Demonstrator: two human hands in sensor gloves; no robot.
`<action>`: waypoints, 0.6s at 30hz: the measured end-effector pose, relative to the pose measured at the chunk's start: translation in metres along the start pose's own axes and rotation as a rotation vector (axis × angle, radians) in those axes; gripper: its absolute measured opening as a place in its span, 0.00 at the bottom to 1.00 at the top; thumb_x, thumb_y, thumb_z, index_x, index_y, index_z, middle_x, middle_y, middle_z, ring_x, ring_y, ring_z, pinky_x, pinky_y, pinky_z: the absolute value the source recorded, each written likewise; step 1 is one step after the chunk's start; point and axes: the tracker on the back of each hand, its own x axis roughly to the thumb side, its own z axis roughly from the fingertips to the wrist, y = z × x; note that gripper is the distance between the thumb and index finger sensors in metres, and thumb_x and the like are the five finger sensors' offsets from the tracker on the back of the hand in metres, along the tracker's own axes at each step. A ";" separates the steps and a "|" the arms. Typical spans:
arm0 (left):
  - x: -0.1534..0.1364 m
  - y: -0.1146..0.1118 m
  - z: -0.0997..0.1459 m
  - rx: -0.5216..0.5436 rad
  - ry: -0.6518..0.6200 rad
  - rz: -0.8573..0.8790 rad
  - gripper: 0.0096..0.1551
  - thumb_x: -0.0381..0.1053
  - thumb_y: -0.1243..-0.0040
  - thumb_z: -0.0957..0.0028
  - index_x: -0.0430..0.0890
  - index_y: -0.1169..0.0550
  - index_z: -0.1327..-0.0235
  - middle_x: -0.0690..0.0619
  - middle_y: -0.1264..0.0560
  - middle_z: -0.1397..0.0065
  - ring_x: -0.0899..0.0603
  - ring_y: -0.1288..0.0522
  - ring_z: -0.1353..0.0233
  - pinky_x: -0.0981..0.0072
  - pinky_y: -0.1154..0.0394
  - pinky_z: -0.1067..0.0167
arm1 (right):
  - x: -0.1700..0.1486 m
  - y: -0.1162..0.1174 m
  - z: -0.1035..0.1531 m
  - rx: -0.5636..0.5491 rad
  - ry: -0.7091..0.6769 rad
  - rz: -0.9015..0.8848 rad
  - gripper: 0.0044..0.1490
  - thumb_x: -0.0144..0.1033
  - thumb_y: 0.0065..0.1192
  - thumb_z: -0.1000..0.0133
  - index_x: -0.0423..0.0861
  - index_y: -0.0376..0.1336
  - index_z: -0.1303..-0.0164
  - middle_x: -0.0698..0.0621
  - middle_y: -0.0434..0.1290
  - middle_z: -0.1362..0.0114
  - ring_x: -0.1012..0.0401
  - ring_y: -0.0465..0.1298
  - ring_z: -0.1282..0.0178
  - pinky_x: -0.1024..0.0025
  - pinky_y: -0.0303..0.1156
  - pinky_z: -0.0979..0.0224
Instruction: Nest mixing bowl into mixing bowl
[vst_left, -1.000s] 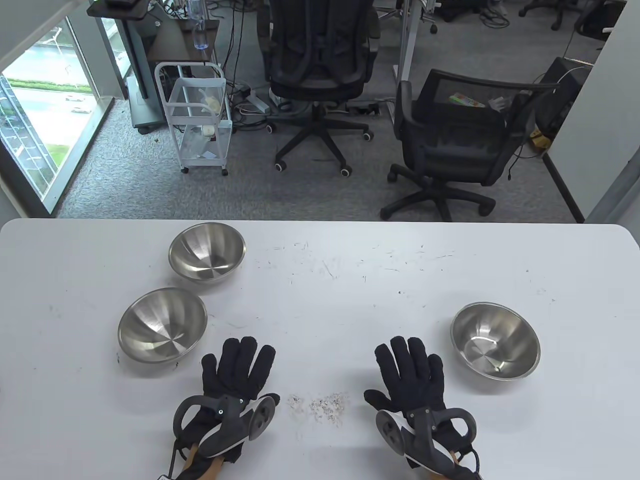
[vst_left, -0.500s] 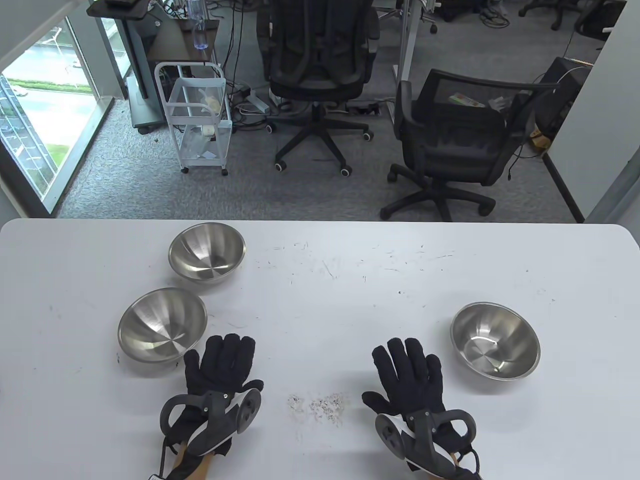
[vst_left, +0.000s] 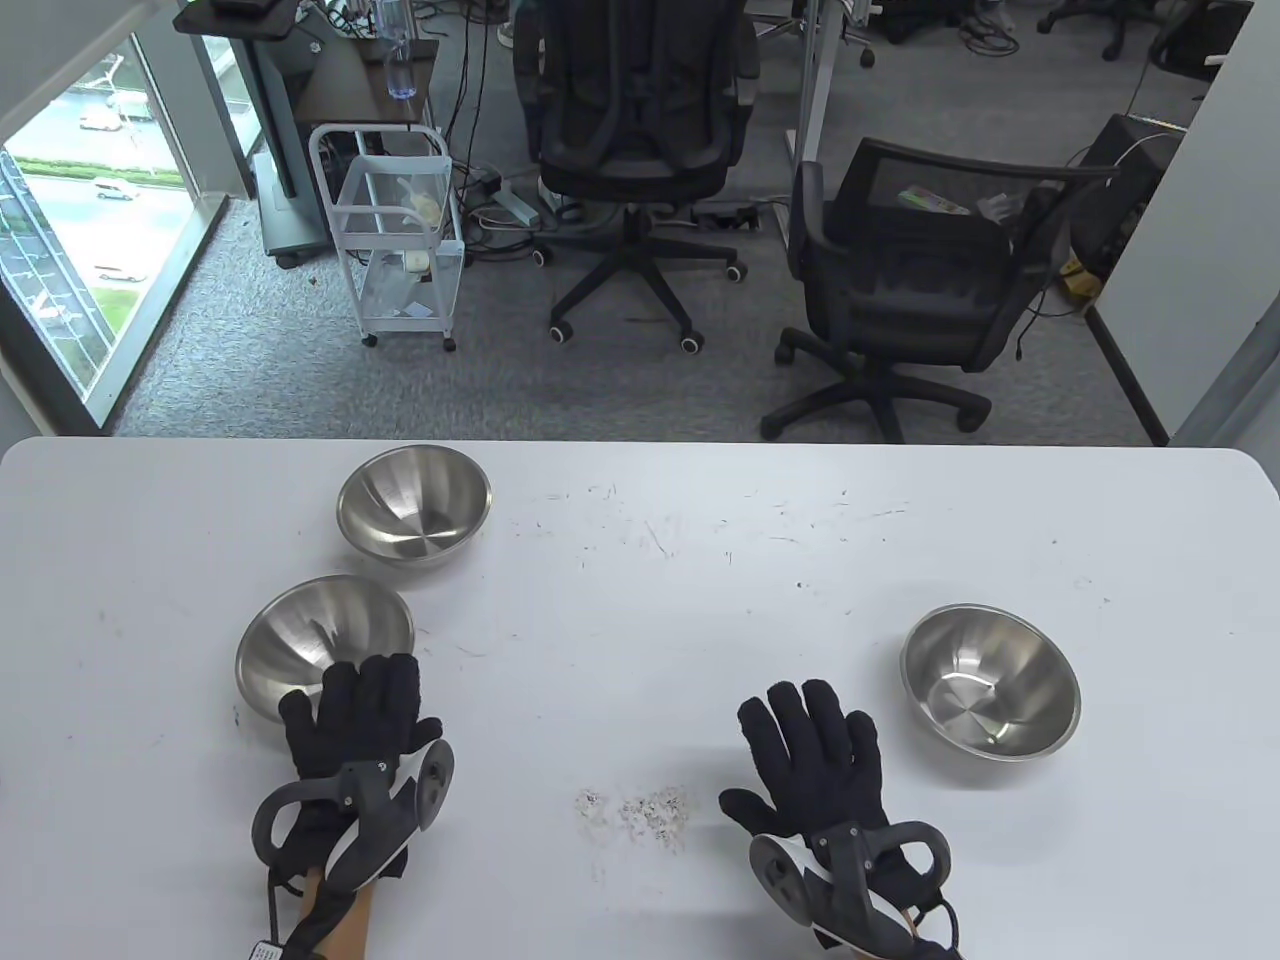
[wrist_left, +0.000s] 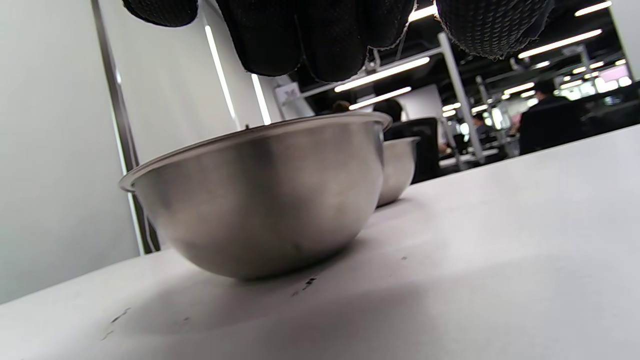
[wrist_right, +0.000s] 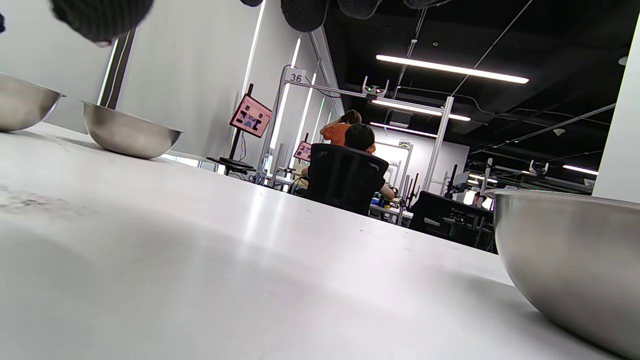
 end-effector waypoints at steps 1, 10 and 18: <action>-0.004 -0.003 -0.002 -0.013 0.012 0.011 0.43 0.69 0.47 0.47 0.59 0.36 0.17 0.57 0.28 0.16 0.41 0.30 0.16 0.32 0.38 0.23 | 0.000 0.000 0.000 -0.002 -0.001 -0.003 0.56 0.68 0.58 0.52 0.54 0.50 0.15 0.46 0.59 0.11 0.42 0.58 0.12 0.36 0.57 0.20; -0.014 -0.017 -0.011 -0.093 0.052 0.011 0.37 0.67 0.48 0.45 0.61 0.32 0.19 0.58 0.23 0.19 0.43 0.26 0.18 0.35 0.35 0.24 | 0.001 -0.001 0.001 -0.002 -0.012 -0.014 0.55 0.68 0.58 0.52 0.54 0.51 0.15 0.47 0.60 0.11 0.42 0.58 0.12 0.36 0.57 0.20; -0.009 -0.025 -0.018 -0.141 0.057 -0.026 0.25 0.60 0.49 0.40 0.69 0.24 0.29 0.70 0.16 0.25 0.48 0.20 0.22 0.38 0.33 0.24 | 0.001 -0.002 0.001 0.001 -0.019 -0.014 0.55 0.68 0.58 0.52 0.54 0.51 0.15 0.47 0.60 0.11 0.42 0.58 0.12 0.36 0.57 0.20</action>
